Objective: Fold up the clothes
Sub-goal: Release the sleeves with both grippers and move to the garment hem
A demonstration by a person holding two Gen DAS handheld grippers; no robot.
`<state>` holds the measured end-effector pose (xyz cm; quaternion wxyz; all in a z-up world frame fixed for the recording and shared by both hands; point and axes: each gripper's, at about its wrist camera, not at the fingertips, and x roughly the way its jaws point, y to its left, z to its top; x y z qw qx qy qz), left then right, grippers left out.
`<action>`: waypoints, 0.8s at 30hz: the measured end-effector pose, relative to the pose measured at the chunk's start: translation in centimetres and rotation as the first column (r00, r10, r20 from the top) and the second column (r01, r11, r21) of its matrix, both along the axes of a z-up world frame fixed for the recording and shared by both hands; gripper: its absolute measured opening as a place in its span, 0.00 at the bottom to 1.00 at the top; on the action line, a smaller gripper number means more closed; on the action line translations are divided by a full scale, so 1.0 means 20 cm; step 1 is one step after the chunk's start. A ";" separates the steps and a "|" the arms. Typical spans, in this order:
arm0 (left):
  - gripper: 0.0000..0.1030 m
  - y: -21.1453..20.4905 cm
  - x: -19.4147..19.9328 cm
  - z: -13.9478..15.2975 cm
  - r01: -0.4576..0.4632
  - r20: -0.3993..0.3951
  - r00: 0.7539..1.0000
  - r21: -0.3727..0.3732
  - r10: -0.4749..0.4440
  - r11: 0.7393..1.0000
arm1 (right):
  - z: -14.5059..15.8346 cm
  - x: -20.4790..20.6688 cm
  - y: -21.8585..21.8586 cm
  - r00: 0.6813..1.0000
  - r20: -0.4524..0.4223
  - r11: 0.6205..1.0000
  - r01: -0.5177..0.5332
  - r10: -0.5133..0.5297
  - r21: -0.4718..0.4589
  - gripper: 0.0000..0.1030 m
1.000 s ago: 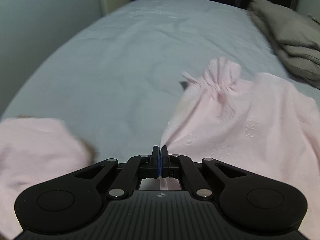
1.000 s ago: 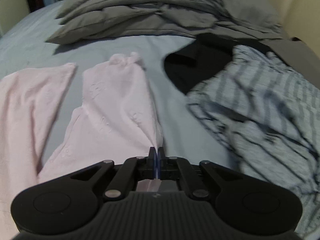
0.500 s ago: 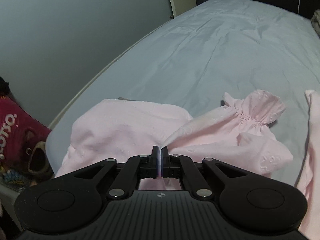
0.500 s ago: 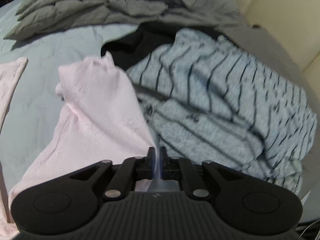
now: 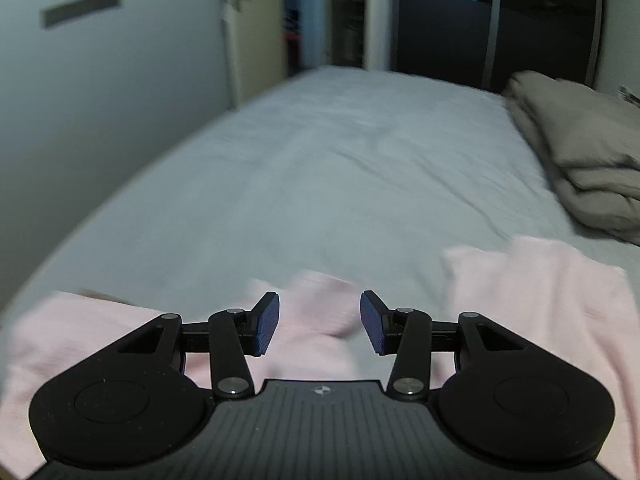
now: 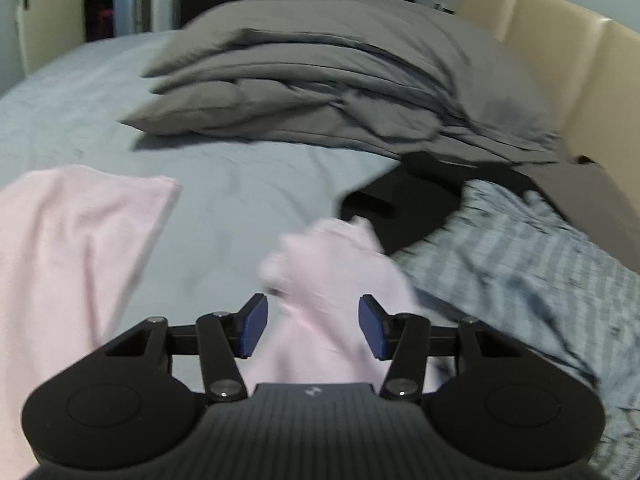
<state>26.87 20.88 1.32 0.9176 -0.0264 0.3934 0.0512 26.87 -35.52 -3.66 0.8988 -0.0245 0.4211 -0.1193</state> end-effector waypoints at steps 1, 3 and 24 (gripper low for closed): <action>0.44 -0.03 0.04 -0.03 0.023 -0.020 1.000 -0.017 -0.024 1.000 | -0.01 0.03 0.03 1.000 0.005 1.000 -0.012 0.012 0.026 0.51; 0.44 -0.10 0.12 -0.10 0.060 -0.065 0.996 -0.048 -0.063 0.997 | -0.04 0.09 0.08 1.000 0.010 0.996 -0.023 0.022 0.087 0.51; 0.36 -0.16 0.61 -0.64 0.013 -0.102 0.992 -0.463 -0.068 0.886 | -0.45 0.84 0.27 1.000 -0.019 0.930 -0.005 0.013 0.368 0.48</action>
